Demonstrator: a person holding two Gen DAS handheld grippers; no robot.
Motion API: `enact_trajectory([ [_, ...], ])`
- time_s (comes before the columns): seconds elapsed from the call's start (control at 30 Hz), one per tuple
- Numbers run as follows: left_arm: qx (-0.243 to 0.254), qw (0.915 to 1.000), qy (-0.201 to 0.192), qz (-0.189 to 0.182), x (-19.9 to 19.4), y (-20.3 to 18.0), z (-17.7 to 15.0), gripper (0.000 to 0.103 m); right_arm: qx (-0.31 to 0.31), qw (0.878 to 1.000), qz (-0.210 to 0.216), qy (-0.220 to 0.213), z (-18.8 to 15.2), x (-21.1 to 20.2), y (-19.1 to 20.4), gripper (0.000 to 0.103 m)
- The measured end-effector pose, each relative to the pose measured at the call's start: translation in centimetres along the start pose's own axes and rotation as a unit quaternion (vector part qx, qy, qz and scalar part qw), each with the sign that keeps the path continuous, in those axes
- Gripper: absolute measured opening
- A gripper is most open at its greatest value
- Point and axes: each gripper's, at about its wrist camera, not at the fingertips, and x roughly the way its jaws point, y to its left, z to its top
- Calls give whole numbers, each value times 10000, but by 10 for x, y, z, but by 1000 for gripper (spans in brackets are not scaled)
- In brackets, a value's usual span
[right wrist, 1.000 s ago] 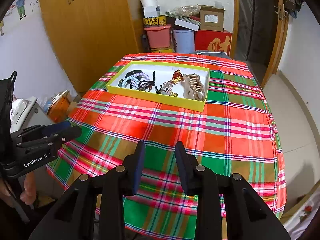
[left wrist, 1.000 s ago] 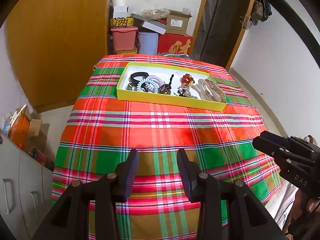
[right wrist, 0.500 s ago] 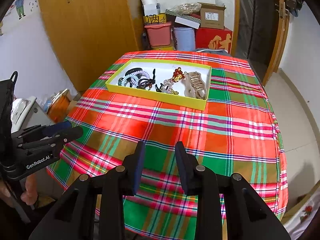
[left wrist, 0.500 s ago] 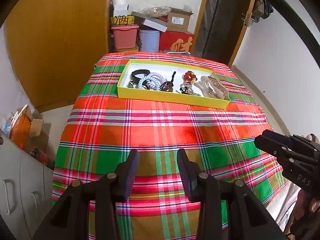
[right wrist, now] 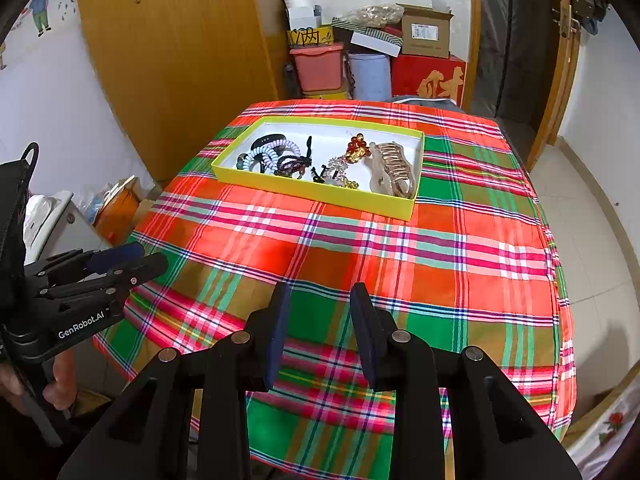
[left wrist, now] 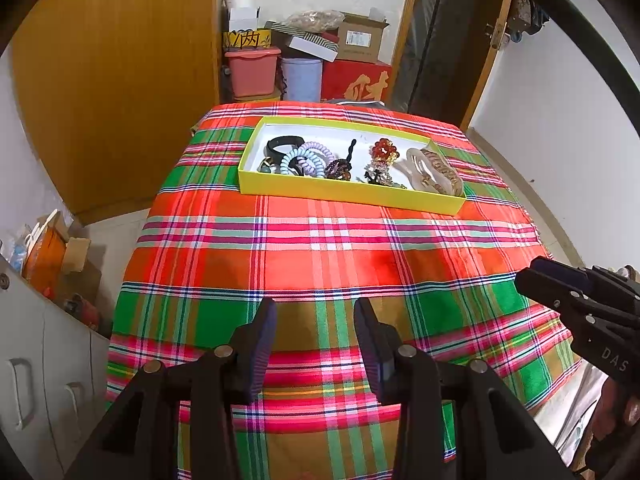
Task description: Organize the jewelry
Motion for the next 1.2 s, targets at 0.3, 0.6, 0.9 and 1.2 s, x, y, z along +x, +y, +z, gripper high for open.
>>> enact_trajectory([
  [0.3, 31, 10000, 15, 87, 3, 0, 1, 40, -11, 10000, -10, -4, 0, 1, -1, 32],
  [0.6, 134, 9997, -29, 218, 4, -3, 1, 40, -22, 10000, -27, 0, 1, 2, -1, 32],
  [0.9, 156, 9992, -144, 351, 3, -3, 3, 40, -38, 10000, -48, 22, 0, 4, -2, 32],
  [1.2, 105, 9991, -225, 340, 4, -1, 3, 40, -43, 10000, -51, 27, 1, 5, -2, 32],
])
